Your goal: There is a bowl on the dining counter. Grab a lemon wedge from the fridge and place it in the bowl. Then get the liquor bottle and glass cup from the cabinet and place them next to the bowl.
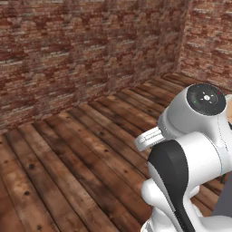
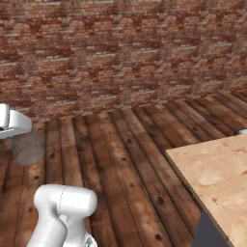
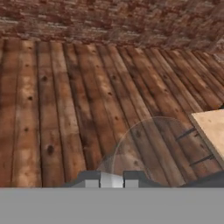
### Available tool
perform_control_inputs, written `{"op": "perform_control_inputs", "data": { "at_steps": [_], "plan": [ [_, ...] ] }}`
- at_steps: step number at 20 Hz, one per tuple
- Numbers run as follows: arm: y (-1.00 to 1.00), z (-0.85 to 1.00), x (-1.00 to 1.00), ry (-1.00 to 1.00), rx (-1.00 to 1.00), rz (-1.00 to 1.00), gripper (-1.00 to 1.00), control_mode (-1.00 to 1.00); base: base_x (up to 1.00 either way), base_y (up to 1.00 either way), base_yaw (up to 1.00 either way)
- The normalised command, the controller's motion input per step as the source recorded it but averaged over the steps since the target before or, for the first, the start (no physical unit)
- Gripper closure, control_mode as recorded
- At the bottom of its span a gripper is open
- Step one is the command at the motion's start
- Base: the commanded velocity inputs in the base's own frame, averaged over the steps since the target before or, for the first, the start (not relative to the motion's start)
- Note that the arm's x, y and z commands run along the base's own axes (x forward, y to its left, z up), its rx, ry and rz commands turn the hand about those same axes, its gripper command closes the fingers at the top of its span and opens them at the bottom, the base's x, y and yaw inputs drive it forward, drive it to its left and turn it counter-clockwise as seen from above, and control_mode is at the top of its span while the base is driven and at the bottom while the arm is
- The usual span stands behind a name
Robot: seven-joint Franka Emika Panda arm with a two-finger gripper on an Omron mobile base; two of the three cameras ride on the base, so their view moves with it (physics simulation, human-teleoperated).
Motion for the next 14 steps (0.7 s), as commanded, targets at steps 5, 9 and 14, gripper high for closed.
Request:
{"op": "perform_control_inputs", "data": {
  "at_steps": [5, 9, 14],
  "plan": [
    [0.0, 0.0, 0.0, 0.0, 0.0, 0.0, 1.0, 1.0, 1.0, 0.45, -0.4],
    [0.0, 0.0, 0.0, 0.0, 0.0, 0.0, 1.0, 1.0, 1.0, 0.46, -0.42],
    [0.0, 0.0, 0.0, 0.0, 0.0, 0.0, 1.0, 1.0, 0.95, 0.4, -0.45]
  ]
}}
